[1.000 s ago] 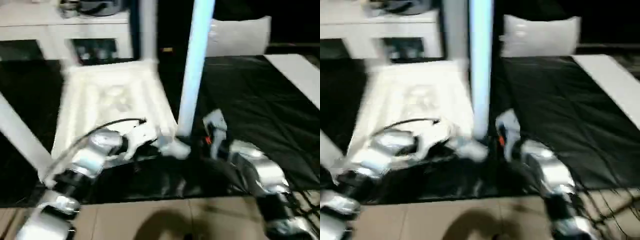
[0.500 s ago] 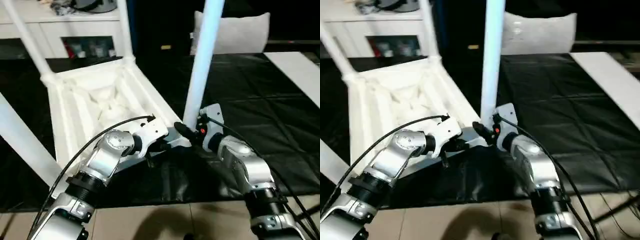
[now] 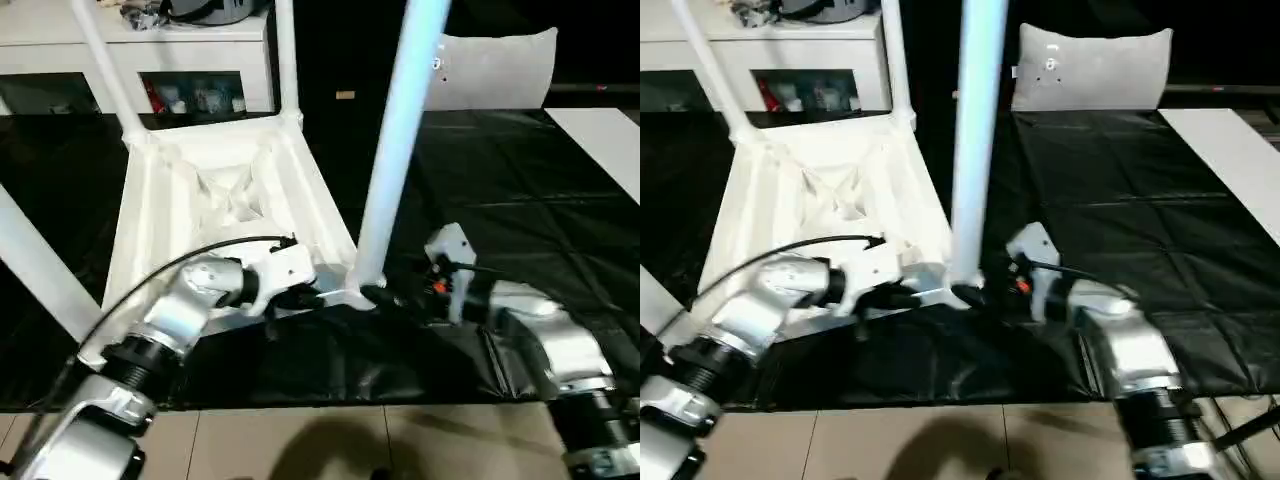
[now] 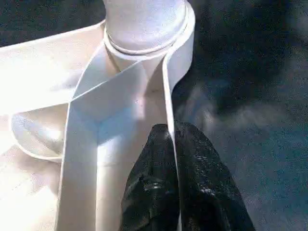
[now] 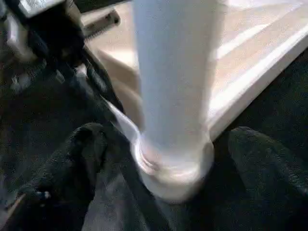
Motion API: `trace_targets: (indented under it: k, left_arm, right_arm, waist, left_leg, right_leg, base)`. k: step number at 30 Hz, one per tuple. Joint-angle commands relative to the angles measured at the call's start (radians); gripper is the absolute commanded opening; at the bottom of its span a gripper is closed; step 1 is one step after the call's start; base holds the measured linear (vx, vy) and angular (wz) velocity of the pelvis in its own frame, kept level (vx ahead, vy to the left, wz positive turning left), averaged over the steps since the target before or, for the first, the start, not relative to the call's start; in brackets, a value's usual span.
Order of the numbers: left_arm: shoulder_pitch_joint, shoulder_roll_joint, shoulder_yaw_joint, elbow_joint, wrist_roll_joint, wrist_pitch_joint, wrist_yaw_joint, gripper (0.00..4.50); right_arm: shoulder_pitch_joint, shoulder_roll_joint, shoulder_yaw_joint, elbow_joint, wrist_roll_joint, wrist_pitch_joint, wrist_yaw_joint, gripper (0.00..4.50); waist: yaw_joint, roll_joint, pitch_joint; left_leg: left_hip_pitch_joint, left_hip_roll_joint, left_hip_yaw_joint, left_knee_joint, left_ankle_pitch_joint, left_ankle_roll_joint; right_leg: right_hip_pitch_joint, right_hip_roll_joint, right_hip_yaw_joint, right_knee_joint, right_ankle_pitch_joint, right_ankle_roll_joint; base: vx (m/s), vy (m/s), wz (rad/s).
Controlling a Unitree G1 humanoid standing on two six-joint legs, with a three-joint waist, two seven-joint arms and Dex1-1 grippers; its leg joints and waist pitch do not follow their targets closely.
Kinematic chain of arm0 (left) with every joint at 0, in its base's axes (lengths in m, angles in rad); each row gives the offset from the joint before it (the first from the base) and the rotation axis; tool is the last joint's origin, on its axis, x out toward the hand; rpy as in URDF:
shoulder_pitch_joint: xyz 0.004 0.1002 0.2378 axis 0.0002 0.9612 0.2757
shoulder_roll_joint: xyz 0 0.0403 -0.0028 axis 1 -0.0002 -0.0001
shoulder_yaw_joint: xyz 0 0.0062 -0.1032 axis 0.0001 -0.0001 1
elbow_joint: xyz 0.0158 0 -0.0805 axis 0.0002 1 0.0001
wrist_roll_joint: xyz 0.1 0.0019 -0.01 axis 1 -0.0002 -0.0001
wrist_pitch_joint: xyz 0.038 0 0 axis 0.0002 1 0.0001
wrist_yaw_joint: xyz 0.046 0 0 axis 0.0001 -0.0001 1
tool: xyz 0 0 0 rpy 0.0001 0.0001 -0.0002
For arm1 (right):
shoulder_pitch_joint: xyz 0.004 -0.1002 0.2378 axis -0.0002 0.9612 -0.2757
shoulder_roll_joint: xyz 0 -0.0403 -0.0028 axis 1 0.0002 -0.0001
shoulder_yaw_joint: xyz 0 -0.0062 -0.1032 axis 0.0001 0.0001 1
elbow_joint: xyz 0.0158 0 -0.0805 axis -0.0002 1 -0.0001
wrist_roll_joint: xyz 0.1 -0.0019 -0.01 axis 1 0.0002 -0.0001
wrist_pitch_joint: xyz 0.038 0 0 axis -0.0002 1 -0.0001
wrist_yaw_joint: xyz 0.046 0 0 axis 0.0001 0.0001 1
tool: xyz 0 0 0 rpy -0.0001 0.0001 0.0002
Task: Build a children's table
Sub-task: Rotate leg to tighten
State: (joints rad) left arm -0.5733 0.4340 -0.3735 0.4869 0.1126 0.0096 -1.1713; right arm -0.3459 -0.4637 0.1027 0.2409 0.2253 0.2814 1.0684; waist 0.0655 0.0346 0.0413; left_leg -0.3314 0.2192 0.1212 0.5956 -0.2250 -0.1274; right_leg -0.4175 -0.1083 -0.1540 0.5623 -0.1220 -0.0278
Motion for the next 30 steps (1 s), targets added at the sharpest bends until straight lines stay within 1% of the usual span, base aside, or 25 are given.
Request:
trace_targets:
  k: [1, 2, 3, 4, 5, 6, 7, 8, 9, 10, 11, 12, 13, 14, 15, 16, 19, 20, 23, 26, 27, 28, 30]
  left_arm:
    - [-0.009, 0.015, -0.054, 0.006, 0.022, -0.044, -0.065, 0.00]
    - [-0.008, 0.023, -0.064, 0.008, 0.018, -0.071, -0.092, 0.00]
    - [-0.008, 0.023, -0.064, 0.008, 0.018, -0.071, -0.092, 0.00]
    - [-0.008, 0.023, -0.064, 0.008, 0.018, -0.071, -0.092, 0.00]
    - [-0.007, 0.028, -0.072, 0.008, 0.011, -0.098, -0.122, 0.00]
    - [0.004, 0.030, -0.084, -0.012, -0.004, -0.112, -0.161, 0.00]
    - [0.004, 0.030, -0.084, -0.012, -0.004, -0.112, -0.161, 0.00]
    - [0.012, 0.030, -0.096, -0.030, -0.015, -0.123, -0.189, 0.00]
    - [0.020, 0.030, -0.105, -0.046, -0.023, -0.130, -0.211, 0.00]
    - [0.020, 0.030, -0.105, -0.046, -0.023, -0.130, -0.211, 0.00]
    - [0.025, 0.030, -0.112, -0.061, -0.029, -0.128, -0.225, 0.00]
    - [0.023, 0.029, -0.117, -0.061, -0.032, -0.137, -0.235, 0.00]
    - [0.022, 0.028, -0.117, -0.059, -0.033, -0.143, -0.240, 0.00]
    - [0.021, 0.028, -0.118, -0.057, -0.033, -0.146, -0.243, 0.00]
    - [0.019, 0.029, -0.121, -0.056, -0.035, -0.159, -0.258, 0.00]
    - [0.019, 0.029, -0.122, -0.056, -0.035, -0.160, -0.259, 0.00]
    - [0.018, 0.030, -0.124, -0.057, -0.038, -0.164, -0.269, 0.00]
    - [0.020, 0.032, -0.122, -0.058, -0.038, -0.167, -0.274, 0.00]
    - [0.023, 0.037, -0.123, -0.059, -0.036, -0.170, -0.280, 0.00]
    - [0.024, 0.040, -0.125, -0.060, -0.035, -0.170, -0.280, 0.00]
    - [0.025, 0.041, -0.125, -0.060, -0.035, -0.169, -0.280, 0.00]
    - [0.027, 0.042, -0.124, -0.060, -0.036, -0.167, -0.280, 0.00]
    - [0.032, 0.040, -0.115, -0.062, -0.043, -0.146, -0.272, 0.00]
  right_arm:
    - [-0.014, -0.007, 0.010, 0.003, 0.004, -0.008, 0.040, 4.46]
    - [-0.019, -0.019, 0.015, 0.002, 0.016, 0.000, 0.072, 4.29]
    - [-0.019, -0.019, 0.015, 0.002, 0.016, 0.000, 0.072, 4.29]
    - [-0.019, -0.019, 0.015, 0.002, 0.016, 0.000, 0.072, 4.18]
    - [-0.023, -0.031, 0.021, 0.000, 0.030, 0.005, 0.110, 4.18]
    - [-0.026, -0.042, 0.036, -0.008, 0.046, 0.017, 0.157, 4.08]
    - [-0.026, -0.042, 0.036, -0.008, 0.046, 0.017, 0.157, 3.99]
    - [-0.026, -0.047, 0.051, -0.013, 0.054, 0.022, 0.192, 3.87]
    - [-0.025, -0.050, 0.063, -0.018, 0.059, 0.025, 0.219, 3.77]
    - [-0.025, -0.050, 0.063, -0.018, 0.059, 0.025, 0.219, 3.77]
    - [-0.024, -0.048, 0.073, -0.020, 0.062, 0.028, 0.235, 3.69]
    - [-0.024, -0.046, 0.083, -0.017, 0.064, 0.021, 0.251, 3.55]
    - [-0.024, -0.045, 0.087, -0.013, 0.065, 0.017, 0.259, 3.43]
    - [-0.025, -0.045, 0.088, -0.012, 0.066, 0.015, 0.263, 3.33]
    - [-0.030, -0.034, 0.097, 0.000, 0.066, 0.011, 0.274, 3.24]
    - [-0.030, -0.033, 0.098, 0.001, 0.066, 0.011, 0.275, 3.24]
    - [-0.037, -0.023, 0.103, 0.010, 0.068, 0.014, 0.281, 2.90]
    - [-0.040, -0.020, 0.107, 0.013, 0.071, 0.017, 0.286, 2.84]
    - [-0.043, -0.015, 0.114, 0.017, 0.078, 0.027, 0.298, 2.55]
    - [-0.041, -0.012, 0.118, 0.016, 0.082, 0.034, 0.305, 2.36]
    - [-0.040, -0.012, 0.121, 0.015, 0.083, 0.037, 0.309, 2.22]
    - [-0.037, -0.010, 0.122, 0.011, 0.085, 0.041, 0.312, 2.22]
    - [-0.026, -0.003, 0.122, -0.005, 0.093, 0.057, 0.311, 2.11]
  waist:
    - [0.007, -0.011, -0.065]
    - [0.010, -0.010, -0.065]
    - [0.015, -0.010, -0.067]
    - [0.017, -0.009, -0.068]
    - [0.020, -0.009, -0.068]
    - [0.030, -0.014, -0.070]
    - [0.033, -0.013, -0.070]
    - [0.036, -0.021, -0.071]
    - [0.040, -0.018, -0.072]
    - [0.045, -0.015, -0.070]
    - [0.046, -0.016, -0.070]
    - [0.053, -0.018, -0.070]
    - [0.056, -0.018, -0.069]
    - [0.059, -0.018, -0.069]
    - [0.063, -0.015, -0.068]
    - [0.064, -0.017, -0.068]
    - [0.068, -0.019, -0.067]
    - [0.069, -0.017, -0.067]
    - [0.070, -0.020, -0.067]
    - [0.069, -0.018, -0.068]
    - [0.069, -0.018, -0.069]
    - [0.069, -0.020, -0.069]
    - [0.069, -0.017, -0.068]
  left_leg:
    - [-0.024, -0.006, 0.030, -0.072, -0.155, 0.090]
    - [-0.024, -0.004, 0.031, -0.072, -0.142, 0.091]
    - [-0.024, -0.003, 0.031, -0.071, -0.130, 0.094]
    - [-0.023, -0.001, 0.031, -0.071, -0.121, 0.095]
    - [-0.023, 0.000, 0.031, -0.071, -0.114, 0.095]
    - [-0.021, 0.002, 0.033, -0.070, -0.099, 0.100]
    - [-0.022, 0.002, 0.033, -0.069, -0.097, 0.102]
    - [-0.022, 0.005, 0.034, -0.069, -0.088, 0.105]
    - [-0.022, 0.004, 0.033, -0.068, -0.083, 0.106]
    - [-0.022, 0.007, 0.035, -0.069, -0.081, 0.109]
    - [-0.022, 0.006, 0.036, -0.068, -0.079, 0.108]
    - [-0.019, 0.008, 0.037, -0.069, -0.084, 0.102]
    - [-0.019, 0.007, 0.038, -0.070, -0.089, 0.099]
    - [-0.018, 0.007, 0.038, -0.071, -0.099, 0.093]
    - [-0.018, 0.007, 0.038, -0.072, -0.106, 0.085]
    - [-0.018, 0.006, 0.039, -0.072, -0.111, 0.082]
    - [-0.017, 0.004, 0.040, -0.072, -0.129, 0.069]
    - [-0.017, 0.005, 0.040, -0.073, -0.131, 0.067]
    - [-0.019, 0.003, 0.039, -0.073, -0.127, 0.062]
    - [-0.020, 0.004, 0.039, -0.072, -0.123, 0.063]
    - [-0.020, 0.005, 0.039, -0.072, -0.121, 0.062]
    - [-0.020, 0.004, 0.039, -0.072, -0.120, 0.063]
    - [-0.020, 0.004, 0.039, -0.071, -0.118, 0.062]
  right_leg:
    - [0.077, -0.035, 0.045, -0.067, -0.423, -0.098]
    - [0.075, -0.035, 0.046, -0.063, -0.400, -0.110]
    - [0.076, -0.035, 0.047, -0.059, -0.380, -0.120]
    - [0.076, -0.035, 0.048, -0.057, -0.368, -0.126]
    - [0.075, -0.035, 0.049, -0.055, -0.356, -0.132]
    - [0.075, -0.035, 0.051, -0.048, -0.330, -0.147]
    - [0.076, -0.034, 0.051, -0.047, -0.322, -0.152]
    - [0.076, -0.035, 0.054, -0.044, -0.302, -0.161]
    - [0.077, -0.036, 0.053, -0.039, -0.291, -0.167]
    - [0.075, -0.036, 0.054, -0.039, -0.286, -0.171]
    - [0.075, -0.036, 0.055, -0.040, -0.287, -0.170]
    - [0.072, -0.037, 0.056, -0.040, -0.298, -0.170]
    - [0.072, -0.036, 0.056, -0.040, -0.306, -0.168]
    - [0.072, -0.036, 0.056, -0.043, -0.324, -0.160]
    - [0.072, -0.037, 0.057, -0.044, -0.338, -0.151]
    - [0.072, -0.037, 0.057, -0.045, -0.344, -0.148]
    - [0.071, -0.037, 0.057, -0.049, -0.378, -0.130]
    - [0.071, -0.037, 0.056, -0.048, -0.385, -0.126]
    - [0.072, -0.037, 0.055, -0.052, -0.408, -0.108]
    - [0.072, -0.036, 0.055, -0.049, -0.394, -0.110]
    - [0.071, -0.036, 0.055, -0.049, -0.390, -0.111]
    - [0.072, -0.036, 0.055, -0.049, -0.385, -0.113]
    - [0.071, -0.036, 0.056, -0.047, -0.379, -0.117]
  base:
    - [0.000, 0.000, 0.00]
    - [0.000, 0.000, 0.00]
    - [0.000, 0.000, 0.00]
    - [0.000, 0.000, 0.00]
    - [0.000, 0.000, 0.00]
    - [0.000, 0.000, 0.00]
    - [0.000, 0.000, 0.00]
    - [0.000, 0.000, 0.00]
    - [0.000, 0.000, 0.00]
    - [0.000, 0.000, 0.00]
    - [0.000, 0.000, 0.00]
    - [0.000, 0.000, 0.00]
    - [0.000, 0.000, 0.00]
    - [0.000, 0.000, 0.00]
    - [0.000, 0.000, 0.00]
    - [0.000, 0.000, 0.00]
    - [0.000, 0.000, 0.00]
    - [0.000, 0.000, 0.00]
    - [0.000, 0.000, 0.00]
    - [0.000, 0.000, 0.00]
    - [0.000, 0.000, 0.00]
    - [0.000, 0.000, 0.00]
    - [0.000, 0.000, 0.00]
